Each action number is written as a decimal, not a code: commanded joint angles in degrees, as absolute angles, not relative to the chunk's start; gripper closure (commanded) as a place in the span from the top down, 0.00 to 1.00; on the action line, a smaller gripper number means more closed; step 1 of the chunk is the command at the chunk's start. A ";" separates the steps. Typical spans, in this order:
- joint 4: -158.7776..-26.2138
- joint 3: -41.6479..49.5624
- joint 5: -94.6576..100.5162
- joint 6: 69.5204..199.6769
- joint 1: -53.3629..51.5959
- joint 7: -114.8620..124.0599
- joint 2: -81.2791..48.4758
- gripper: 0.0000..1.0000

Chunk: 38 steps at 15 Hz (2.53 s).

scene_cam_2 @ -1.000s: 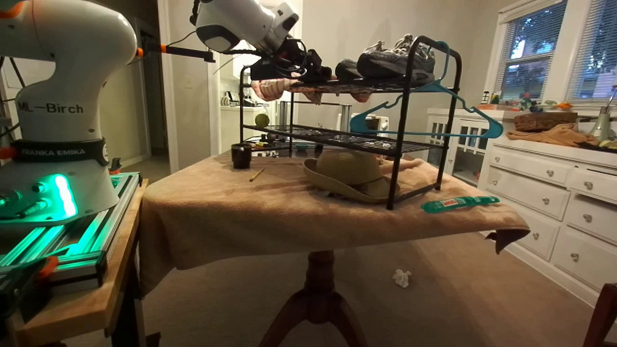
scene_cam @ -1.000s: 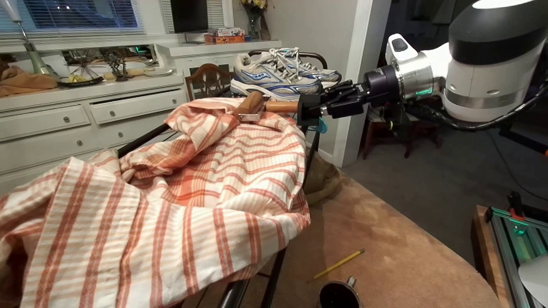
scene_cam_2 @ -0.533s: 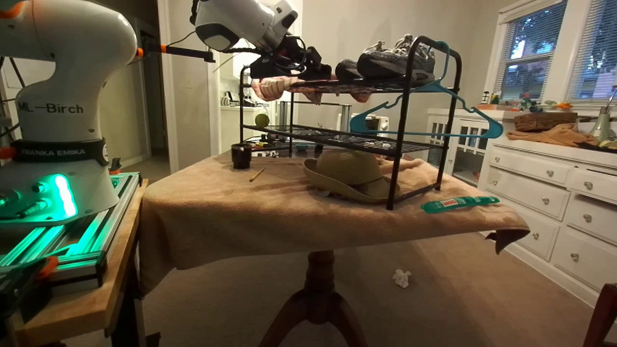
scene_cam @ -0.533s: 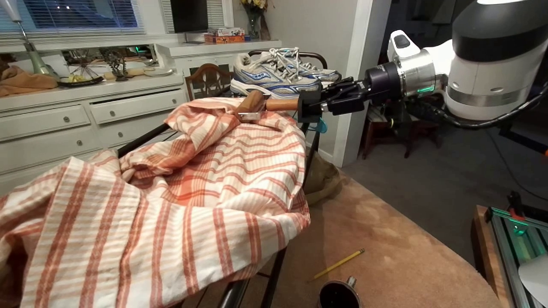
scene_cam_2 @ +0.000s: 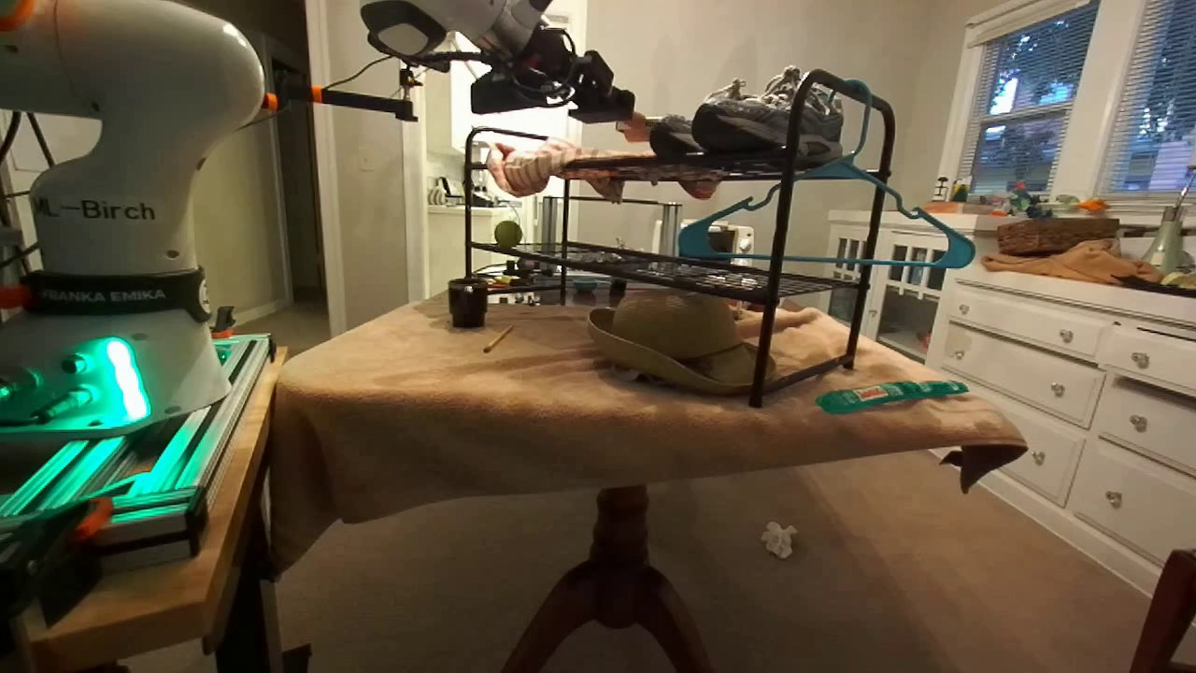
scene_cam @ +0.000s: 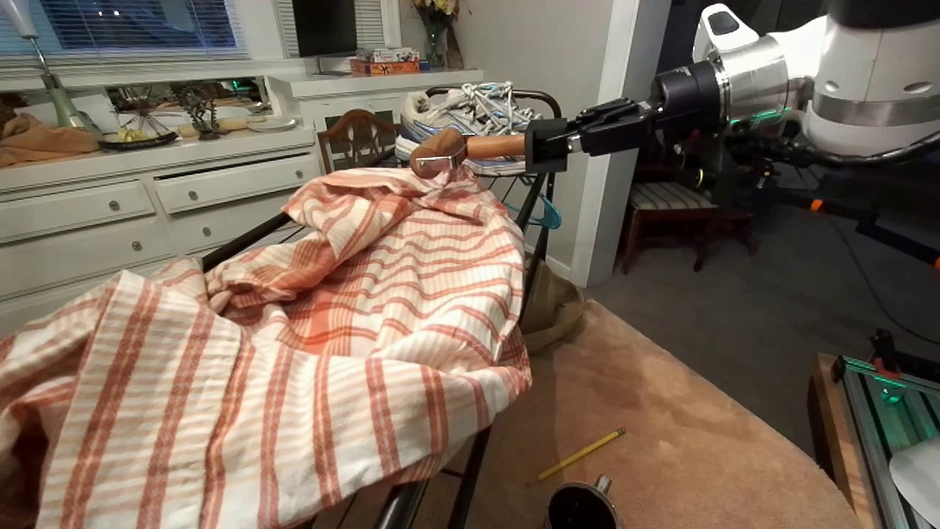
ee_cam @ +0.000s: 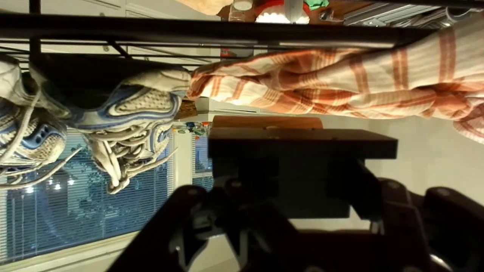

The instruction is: Use the wooden roller to roll over the sneakers.

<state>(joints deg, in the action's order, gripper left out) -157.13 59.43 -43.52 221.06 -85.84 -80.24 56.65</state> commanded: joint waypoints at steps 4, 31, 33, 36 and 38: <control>-148.60 44.25 -67.79 204.89 -74.43 -91.81 44.28 0.35; -123.90 6.44 -18.42 134.81 -8.25 -50.46 32.38 0.35; -118.79 6.63 -17.63 129.35 -8.38 -49.02 32.40 0.35; -113.79 6.04 -16.26 127.59 -6.52 -43.30 30.34 0.35; -111.85 5.12 -13.51 127.77 -4.36 -37.14 28.08 0.35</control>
